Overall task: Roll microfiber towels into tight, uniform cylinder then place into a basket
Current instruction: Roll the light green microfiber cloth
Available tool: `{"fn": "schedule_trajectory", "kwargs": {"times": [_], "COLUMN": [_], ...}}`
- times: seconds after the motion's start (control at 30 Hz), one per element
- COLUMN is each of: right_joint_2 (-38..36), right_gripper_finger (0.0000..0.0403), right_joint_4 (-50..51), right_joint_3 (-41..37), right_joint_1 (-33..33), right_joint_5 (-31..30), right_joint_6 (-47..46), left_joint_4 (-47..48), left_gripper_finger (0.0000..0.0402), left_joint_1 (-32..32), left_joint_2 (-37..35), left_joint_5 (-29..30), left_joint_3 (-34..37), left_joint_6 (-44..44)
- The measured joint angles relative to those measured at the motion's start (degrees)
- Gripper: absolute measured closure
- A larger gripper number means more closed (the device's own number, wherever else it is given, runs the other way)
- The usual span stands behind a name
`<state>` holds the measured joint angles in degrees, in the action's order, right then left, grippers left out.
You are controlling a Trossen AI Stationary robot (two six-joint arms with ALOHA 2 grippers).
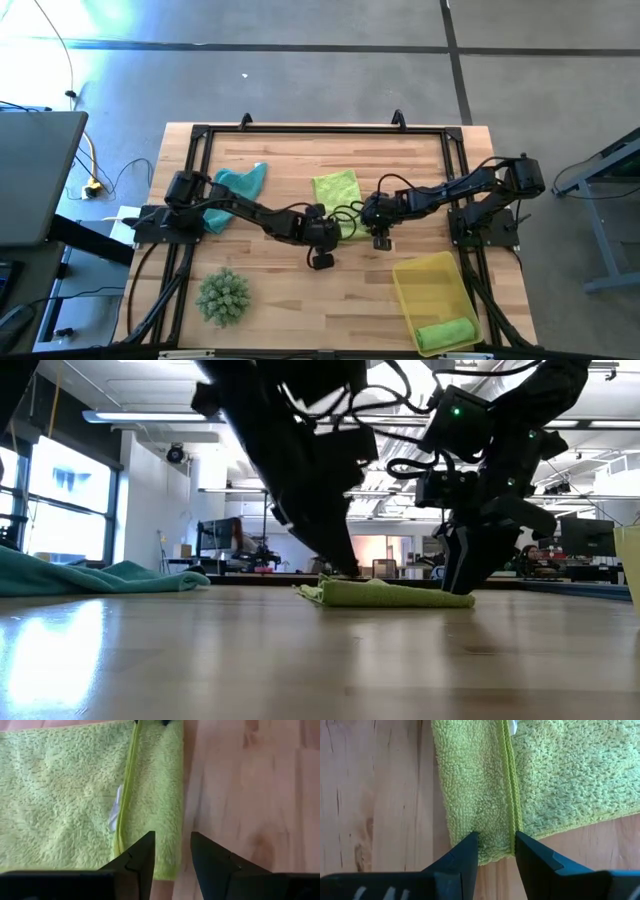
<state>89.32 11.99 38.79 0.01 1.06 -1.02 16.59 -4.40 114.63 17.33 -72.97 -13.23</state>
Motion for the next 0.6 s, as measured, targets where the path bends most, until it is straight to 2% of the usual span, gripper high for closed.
{"fn": "schedule_trajectory", "kwargs": {"times": [0.27,0.4,0.6], "right_joint_2": [0.00,0.00,-0.61], "right_gripper_finger": [0.0286,0.0286,0.0286], "right_joint_4": [0.02,0.07,4.57], "right_joint_3": [-0.02,-0.02,2.29], "right_joint_1": [0.00,0.00,0.00], "right_joint_5": [0.00,0.00,-0.16], "right_joint_6": [0.00,1.25,5.01], "left_joint_4": [0.48,1.97,2.53], "left_gripper_finger": [0.0271,0.0270,0.0293], "left_joint_1": [-0.22,-0.11,-0.05], "left_joint_2": [2.52,3.53,4.34], "left_joint_5": [-0.01,-1.45,-4.39], "left_joint_3": [-0.10,-0.19,-0.26], "left_joint_6": [3.80,1.41,-3.91]}}
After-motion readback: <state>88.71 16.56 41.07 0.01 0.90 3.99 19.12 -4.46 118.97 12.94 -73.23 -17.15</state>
